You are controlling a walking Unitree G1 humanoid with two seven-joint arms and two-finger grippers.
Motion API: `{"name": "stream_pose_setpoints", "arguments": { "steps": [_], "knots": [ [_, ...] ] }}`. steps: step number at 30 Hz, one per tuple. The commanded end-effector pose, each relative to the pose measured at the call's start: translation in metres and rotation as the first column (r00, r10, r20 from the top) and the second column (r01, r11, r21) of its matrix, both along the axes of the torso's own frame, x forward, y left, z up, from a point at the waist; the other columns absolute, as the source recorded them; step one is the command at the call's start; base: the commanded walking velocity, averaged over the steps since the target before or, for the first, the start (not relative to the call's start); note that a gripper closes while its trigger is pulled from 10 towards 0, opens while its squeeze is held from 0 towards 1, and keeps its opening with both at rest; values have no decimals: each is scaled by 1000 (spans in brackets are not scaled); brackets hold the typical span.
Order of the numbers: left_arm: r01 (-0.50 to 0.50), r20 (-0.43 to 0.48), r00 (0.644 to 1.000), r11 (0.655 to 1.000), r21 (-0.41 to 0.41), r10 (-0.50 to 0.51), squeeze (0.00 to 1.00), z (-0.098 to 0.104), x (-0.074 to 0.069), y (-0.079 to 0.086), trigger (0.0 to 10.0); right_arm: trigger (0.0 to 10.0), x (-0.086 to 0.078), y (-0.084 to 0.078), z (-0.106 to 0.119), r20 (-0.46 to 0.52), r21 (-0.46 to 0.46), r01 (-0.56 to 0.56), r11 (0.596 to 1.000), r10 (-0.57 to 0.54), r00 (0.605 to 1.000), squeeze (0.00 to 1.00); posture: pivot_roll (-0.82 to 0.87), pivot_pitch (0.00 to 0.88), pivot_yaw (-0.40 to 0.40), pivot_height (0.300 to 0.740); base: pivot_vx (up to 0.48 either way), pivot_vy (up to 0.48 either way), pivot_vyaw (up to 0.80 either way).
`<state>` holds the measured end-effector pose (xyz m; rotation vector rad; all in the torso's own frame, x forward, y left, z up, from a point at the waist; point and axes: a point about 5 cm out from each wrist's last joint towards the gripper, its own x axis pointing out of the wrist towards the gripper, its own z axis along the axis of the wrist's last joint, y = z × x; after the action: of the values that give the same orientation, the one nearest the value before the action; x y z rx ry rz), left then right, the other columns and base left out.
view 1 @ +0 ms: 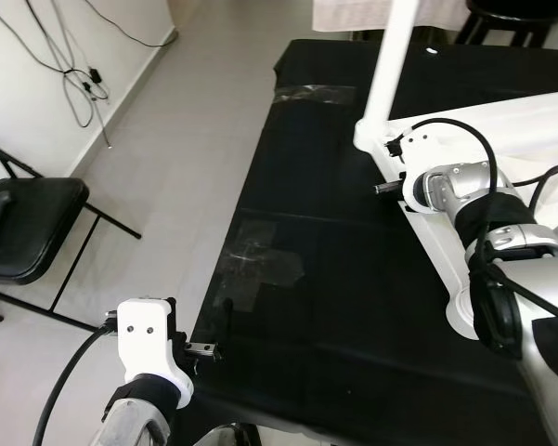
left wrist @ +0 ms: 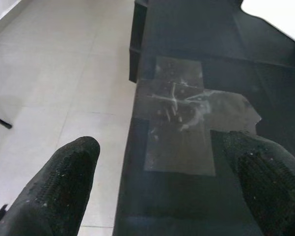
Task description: Building children table
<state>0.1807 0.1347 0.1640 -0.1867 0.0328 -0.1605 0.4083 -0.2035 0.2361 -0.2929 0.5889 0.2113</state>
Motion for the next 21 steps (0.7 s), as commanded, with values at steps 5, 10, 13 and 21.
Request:
{"name": "stream_pose_setpoints", "arguments": {
  "steps": [5, 10, 13, 21],
  "knots": [
    [-4, -37, 999, 1000, 10, 4, 0, -7, 1, 4, 10000, 0, -19, 15, -18, -189, -2, -466, 885, 457, 869, 0, -37, 246, 45, 740, 0, 0, 0],
    [0, -38, 999, 1000, 11, 0, 0, -7, 2, 4, 10000, 0, -29, 10, -17, -168, -36, -593, 805, 580, 797, 0, -42, 242, 50, 740, 0, 0, 0],
    [2, -38, 999, 1000, 11, -1, 0, -7, 2, 4, 10000, 0, -36, 6, -15, -139, -84, -656, 750, 643, 753, 0, -42, 242, 50, 740, 0, 0, 0],
    [11, -36, 999, 1000, 17, -11, 0, -8, 5, 6, 10000, 0, -75, 3, -14, -87, -80, -872, 483, 868, 489, 0, -45, 230, 65, 740, 0, 0, 0]
  ]
}}
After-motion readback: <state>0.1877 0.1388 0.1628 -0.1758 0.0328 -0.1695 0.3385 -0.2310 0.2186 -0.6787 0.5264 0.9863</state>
